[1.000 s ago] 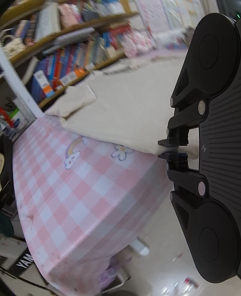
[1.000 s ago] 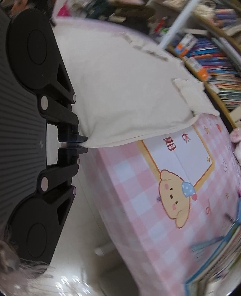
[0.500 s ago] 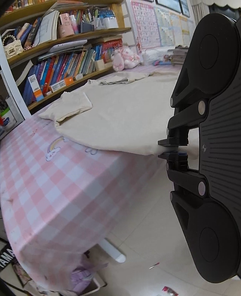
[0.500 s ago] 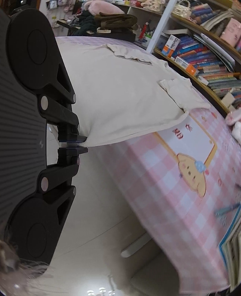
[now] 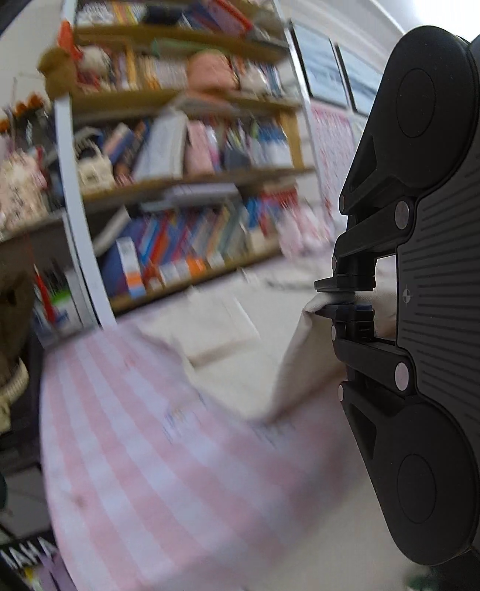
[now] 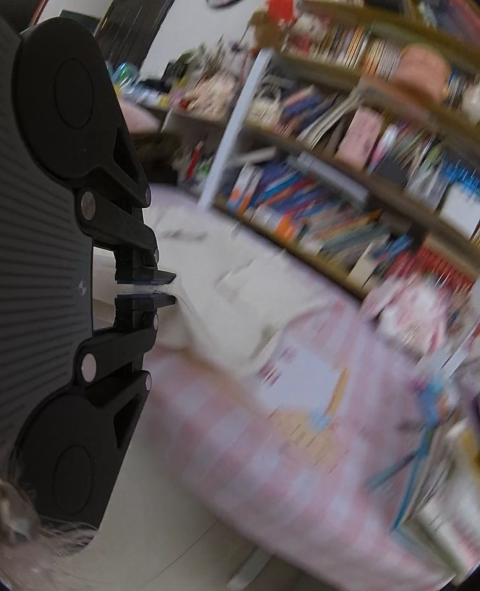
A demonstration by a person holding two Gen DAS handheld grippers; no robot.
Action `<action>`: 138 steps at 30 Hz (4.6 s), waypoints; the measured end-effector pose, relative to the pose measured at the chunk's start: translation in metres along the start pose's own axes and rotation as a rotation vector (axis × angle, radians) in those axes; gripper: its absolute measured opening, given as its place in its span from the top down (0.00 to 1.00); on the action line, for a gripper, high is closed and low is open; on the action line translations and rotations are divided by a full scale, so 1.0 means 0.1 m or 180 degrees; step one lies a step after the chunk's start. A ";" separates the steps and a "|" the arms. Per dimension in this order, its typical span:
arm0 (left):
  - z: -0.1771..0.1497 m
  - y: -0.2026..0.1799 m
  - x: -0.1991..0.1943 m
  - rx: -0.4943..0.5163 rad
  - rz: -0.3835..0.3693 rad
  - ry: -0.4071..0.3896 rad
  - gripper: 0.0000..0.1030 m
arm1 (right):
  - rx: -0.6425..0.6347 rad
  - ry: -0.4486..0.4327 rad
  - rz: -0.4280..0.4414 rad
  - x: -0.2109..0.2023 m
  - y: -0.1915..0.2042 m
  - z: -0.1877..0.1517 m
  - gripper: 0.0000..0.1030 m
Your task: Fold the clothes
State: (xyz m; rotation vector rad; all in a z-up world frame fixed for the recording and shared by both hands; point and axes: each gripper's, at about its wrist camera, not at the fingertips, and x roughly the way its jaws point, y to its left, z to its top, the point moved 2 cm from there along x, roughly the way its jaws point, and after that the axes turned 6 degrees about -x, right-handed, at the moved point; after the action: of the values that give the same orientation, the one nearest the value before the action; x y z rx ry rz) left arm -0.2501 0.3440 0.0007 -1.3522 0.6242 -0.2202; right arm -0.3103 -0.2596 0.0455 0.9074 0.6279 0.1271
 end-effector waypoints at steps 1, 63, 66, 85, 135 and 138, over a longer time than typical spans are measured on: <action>0.03 -0.05 0.06 0.0024 -0.0043 -0.0031 0.96 | -0.0036 -0.0066 0.0021 0.04 0.06 0.08 0.96; 2.00 -0.29 3.28 0.0642 0.2126 -0.0915 0.85 | 0.0295 0.0346 -0.0722 4.74 -0.45 2.43 0.95; 1.94 -0.47 3.13 0.0958 0.2289 -0.1044 0.85 | 0.0033 0.0293 -0.0814 4.66 -0.32 2.47 0.90; 0.54 -0.73 4.36 0.2254 0.1994 0.0708 0.84 | -0.3027 0.1062 -0.0649 4.81 0.78 0.95 0.50; 1.51 -0.83 3.68 0.3133 0.2252 -0.0028 0.77 | -0.3101 0.0773 -0.1029 4.84 0.33 2.06 0.41; 1.44 -0.82 3.63 0.3328 0.2304 0.0123 0.76 | -0.3482 0.0960 -0.0889 4.90 0.38 2.02 0.41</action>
State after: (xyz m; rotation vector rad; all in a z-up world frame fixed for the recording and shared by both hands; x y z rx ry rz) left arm 0.1413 0.2668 -0.0148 -0.0825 0.8232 0.0344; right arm 0.2079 -0.2007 -0.0565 -0.2639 0.8189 0.3181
